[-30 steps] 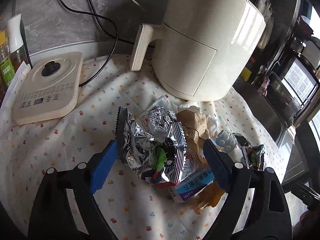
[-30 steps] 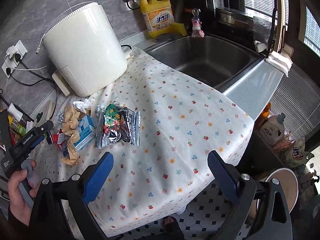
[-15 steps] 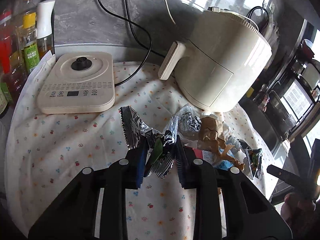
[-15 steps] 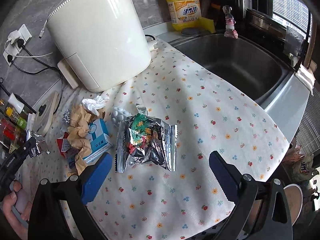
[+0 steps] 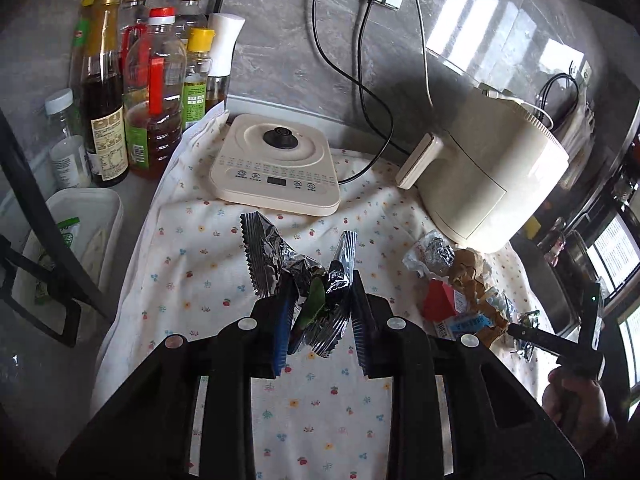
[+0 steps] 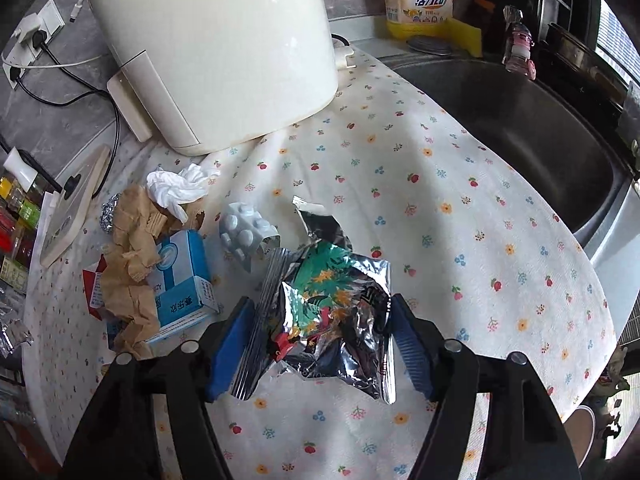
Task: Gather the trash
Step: 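Grasp the foil snack bag with the left tool and lift it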
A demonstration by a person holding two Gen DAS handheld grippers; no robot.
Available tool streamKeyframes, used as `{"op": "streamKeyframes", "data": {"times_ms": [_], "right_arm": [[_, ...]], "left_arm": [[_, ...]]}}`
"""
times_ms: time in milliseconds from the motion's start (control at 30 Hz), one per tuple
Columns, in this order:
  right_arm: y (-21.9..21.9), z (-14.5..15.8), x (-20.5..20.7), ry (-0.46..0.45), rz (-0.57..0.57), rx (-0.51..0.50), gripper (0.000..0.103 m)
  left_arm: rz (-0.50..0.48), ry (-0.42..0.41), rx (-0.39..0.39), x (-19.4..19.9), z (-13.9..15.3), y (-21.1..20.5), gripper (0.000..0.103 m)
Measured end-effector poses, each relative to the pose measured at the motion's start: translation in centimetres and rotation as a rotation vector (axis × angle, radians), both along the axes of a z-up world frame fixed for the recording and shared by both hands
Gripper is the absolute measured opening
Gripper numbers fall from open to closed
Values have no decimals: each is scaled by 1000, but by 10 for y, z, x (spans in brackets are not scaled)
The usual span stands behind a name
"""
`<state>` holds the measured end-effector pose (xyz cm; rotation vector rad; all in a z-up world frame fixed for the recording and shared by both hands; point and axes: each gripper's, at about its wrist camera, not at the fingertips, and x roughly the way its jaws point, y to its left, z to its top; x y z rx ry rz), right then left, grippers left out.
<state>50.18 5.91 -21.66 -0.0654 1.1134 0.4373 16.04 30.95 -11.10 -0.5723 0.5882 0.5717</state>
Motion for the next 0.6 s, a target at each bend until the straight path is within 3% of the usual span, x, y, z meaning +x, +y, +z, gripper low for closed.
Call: {"op": "streamKeyframes", "data": {"times_ms": [100,200,600], "right_arm": [[-2,6,-2,-5,16,14,34],[-6,14,-13,-20,56,28,30],[-48,36,-59,-73,152,60,21]], "left_arm": [[48,-25,-11,-20,3,-12,26],[59,-16,-4,-33,2,-31,26],[116,-3,-2,-71,10,-94,26]]}}
